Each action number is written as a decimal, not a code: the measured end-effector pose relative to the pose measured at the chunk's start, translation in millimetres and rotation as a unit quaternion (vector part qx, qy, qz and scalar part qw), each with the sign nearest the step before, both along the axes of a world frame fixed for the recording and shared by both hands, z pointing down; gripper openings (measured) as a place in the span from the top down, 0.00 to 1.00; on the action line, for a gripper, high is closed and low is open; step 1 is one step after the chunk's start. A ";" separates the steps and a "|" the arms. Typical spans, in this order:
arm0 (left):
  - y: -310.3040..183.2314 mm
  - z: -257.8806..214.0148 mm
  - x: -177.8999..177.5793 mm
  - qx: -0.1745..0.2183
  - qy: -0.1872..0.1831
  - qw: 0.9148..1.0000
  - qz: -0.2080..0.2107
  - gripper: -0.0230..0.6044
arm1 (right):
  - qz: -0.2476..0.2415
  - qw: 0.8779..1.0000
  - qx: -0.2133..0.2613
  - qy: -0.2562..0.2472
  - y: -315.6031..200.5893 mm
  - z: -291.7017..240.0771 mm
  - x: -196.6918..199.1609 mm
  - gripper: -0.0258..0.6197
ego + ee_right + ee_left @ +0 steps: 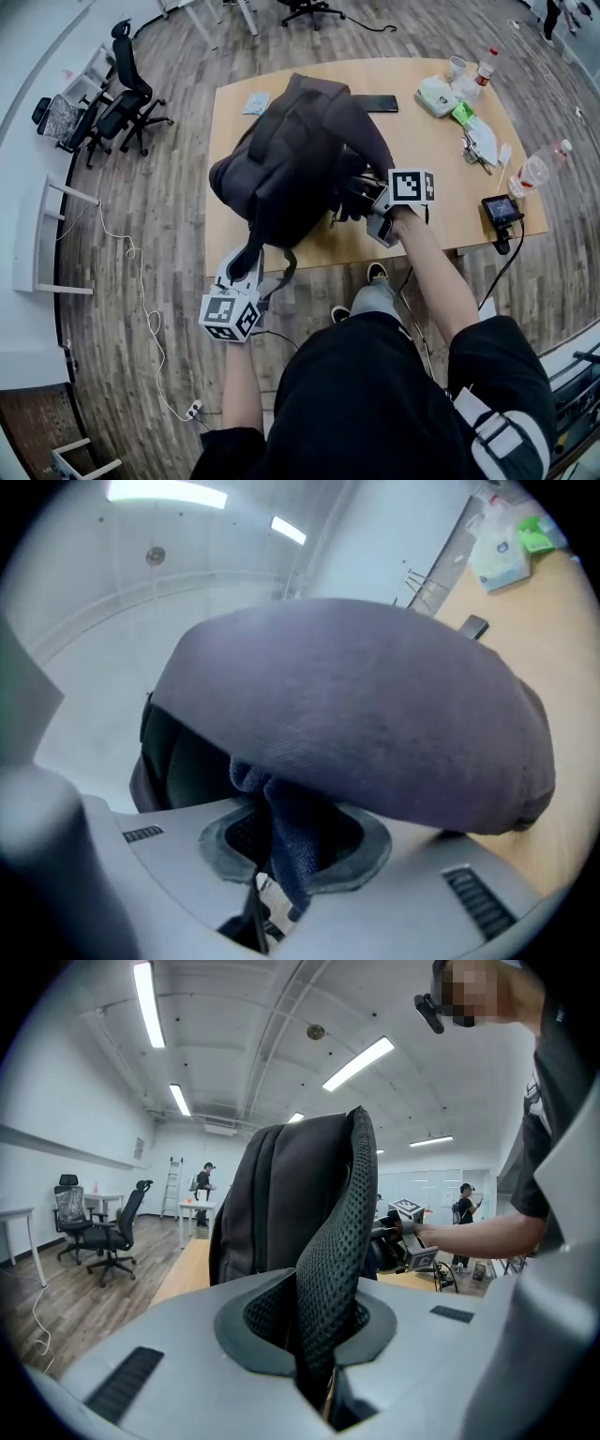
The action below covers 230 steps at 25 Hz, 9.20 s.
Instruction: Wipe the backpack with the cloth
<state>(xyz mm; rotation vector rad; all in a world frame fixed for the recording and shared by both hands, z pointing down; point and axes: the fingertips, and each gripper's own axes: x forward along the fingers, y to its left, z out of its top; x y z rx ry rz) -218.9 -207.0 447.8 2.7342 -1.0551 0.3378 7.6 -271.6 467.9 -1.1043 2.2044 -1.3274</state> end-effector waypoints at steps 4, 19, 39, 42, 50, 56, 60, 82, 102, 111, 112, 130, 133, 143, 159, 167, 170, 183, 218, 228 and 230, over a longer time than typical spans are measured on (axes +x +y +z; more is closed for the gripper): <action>0.5 1.1 1.5 -0.003 0.003 1.000 0.000 0.88 | 0.054 0.998 -0.001 -0.045 -34.0 5.8 35.1 0.83; 6.6 4.1 5.9 -0.017 0.007 0.999 -0.035 0.88 | 0.120 0.987 0.095 -0.043 -130.3 -9.5 84.1 0.83; 12.1 9.9 13.3 -0.040 0.056 0.998 -0.017 0.88 | 0.147 0.968 0.171 -0.110 37.5 -33.9 -64.9 0.83; 16.8 9.9 14.1 -0.039 0.055 0.998 -0.012 0.88 | 0.129 0.973 0.158 -0.109 45.4 -27.7 -94.1 0.83; 20.8 10.2 -4.5 -0.042 0.066 0.997 -0.024 0.88 | -0.001 0.990 0.134 -0.041 43.8 -18.5 -186.7 0.83; 10.8 9.9 -22.7 -0.036 0.063 0.996 -0.049 0.88 | -0.074 0.990 0.119 0.011 29.3 -9.3 -230.2 0.83; 14.8 15.8 -26.4 -0.048 0.072 0.995 -0.056 0.87 | -0.131 0.986 0.094 0.044 60.5 17.3 -215.4 0.83; 142.5 -16.8 263.3 0.291 -0.191 0.885 0.310 0.36 | -0.408 0.785 0.143 0.443 195.3 4.8 22.0 0.84; 45.2 49.9 249.6 0.017 -0.061 0.998 0.029 0.36 | -0.082 0.918 0.020 0.386 132.9 99.2 220.7 0.59; -33.6 67.7 291.7 0.000 -0.044 0.999 -0.019 0.36 | -0.258 0.745 0.119 0.604 154.8 74.5 244.6 0.56; -37.1 67.3 296.8 0.005 -0.046 0.999 -0.019 0.37 | -0.265 0.735 0.128 0.611 156.7 71.6 248.2 0.56; 65.9 41.5 220.4 -0.028 0.041 0.997 0.064 0.86 | -0.502 0.626 0.113 0.586 144.3 203.3 234.6 0.48; 70.0 41.7 222.7 -0.017 0.046 0.996 0.069 0.86 | -0.496 0.673 0.081 0.542 147.1 202.4 236.5 0.58; 79.6 90.4 258.5 -0.050 -0.015 0.994 0.100 0.80 | -0.306 0.806 0.215 0.459 152.4 107.4 162.9 0.85; 95.5 88.8 266.9 -0.076 0.035 0.994 0.076 0.85 | -0.197 0.753 0.448 0.441 130.2 -23.5 -2.7 0.84; 107.6 76.0 271.0 -0.070 0.042 0.993 0.082 0.86 | -0.092 0.737 0.506 0.439 56.9 -137.8 -20.3 0.85; 111.8 67.3 276.5 -0.068 0.058 0.992 0.086 0.86 | -0.079 0.723 0.505 0.464 26.0 -177.4 -28.1 0.84; 140.5 59.0 285.8 -0.092 0.116 0.979 0.137 0.86 | -0.168 0.707 0.465 0.506 43.3 -145.6 -28.1 0.84; 163.3 48.6 274.9 -0.116 0.180 0.958 0.192 0.37 | -0.342 0.718 0.373 0.478 213.4 46.8 29.8 0.84; 173.9 47.7 285.8 -0.109 0.161 0.956 0.218 0.37 | -0.222 0.691 0.442 0.527 135.0 -50.7 7.3 0.84; 176.8 48.1 287.8 -0.114 0.162 0.954 0.225 0.37 | -0.200 0.682 0.451 0.540 109.2 -75.1 -1.6 0.84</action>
